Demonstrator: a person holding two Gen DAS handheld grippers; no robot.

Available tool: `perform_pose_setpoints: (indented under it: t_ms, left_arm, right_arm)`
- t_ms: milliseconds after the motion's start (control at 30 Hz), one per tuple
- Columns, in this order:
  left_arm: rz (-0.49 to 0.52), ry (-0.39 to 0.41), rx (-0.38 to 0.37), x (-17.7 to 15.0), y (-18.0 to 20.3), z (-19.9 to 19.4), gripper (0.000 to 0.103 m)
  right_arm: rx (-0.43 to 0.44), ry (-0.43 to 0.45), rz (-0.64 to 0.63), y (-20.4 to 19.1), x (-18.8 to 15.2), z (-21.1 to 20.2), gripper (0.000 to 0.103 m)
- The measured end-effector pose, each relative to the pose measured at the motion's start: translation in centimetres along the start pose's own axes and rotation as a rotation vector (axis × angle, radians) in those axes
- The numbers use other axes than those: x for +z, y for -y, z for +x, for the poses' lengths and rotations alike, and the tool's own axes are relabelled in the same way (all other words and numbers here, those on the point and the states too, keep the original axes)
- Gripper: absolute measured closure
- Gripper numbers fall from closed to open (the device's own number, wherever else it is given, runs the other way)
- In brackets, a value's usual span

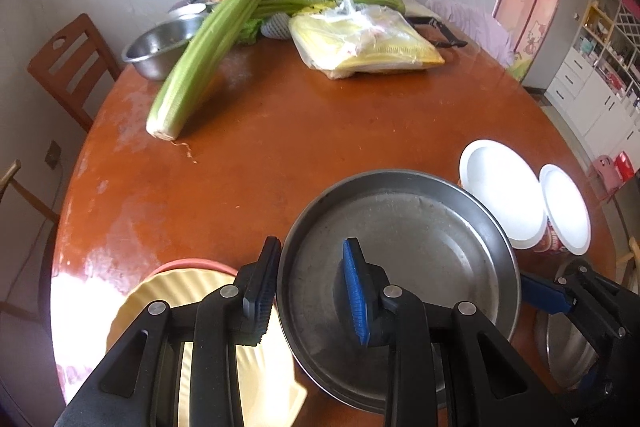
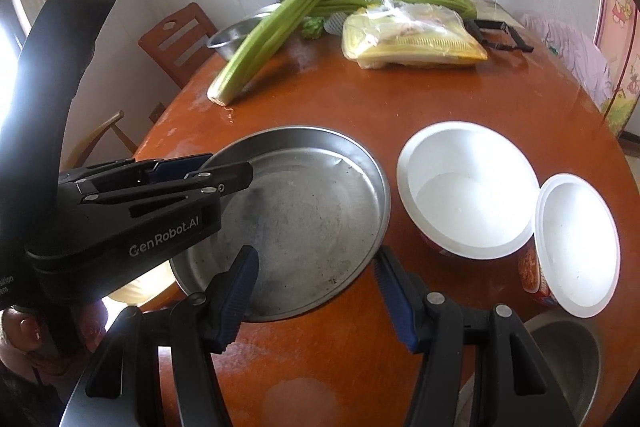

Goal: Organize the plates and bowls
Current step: 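Lift the grey steel pan and carry it over the stacked plates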

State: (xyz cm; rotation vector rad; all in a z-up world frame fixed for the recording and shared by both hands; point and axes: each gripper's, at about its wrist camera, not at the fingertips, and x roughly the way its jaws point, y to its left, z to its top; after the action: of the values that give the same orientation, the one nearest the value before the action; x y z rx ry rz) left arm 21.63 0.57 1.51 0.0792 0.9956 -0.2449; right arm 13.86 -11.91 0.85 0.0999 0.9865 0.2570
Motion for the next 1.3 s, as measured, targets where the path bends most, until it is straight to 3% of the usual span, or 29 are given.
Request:
perform_pose_setpoints:
  t_ms: [767,1300]
  left_arm:
    - [-0.129,0.153,0.095,-2.6,-7.9,-9.3,0.068]
    - [-0.185,0.139,0.147,-3.7,-11.0,-8.0,0.067]
  right_arm:
    - [0.069,0.081,-0.214,-9.3,1.6,-2.6,0.043]
    - [0.091,0.042,-0.276,-12.5,2.3,-0.2,0.043]
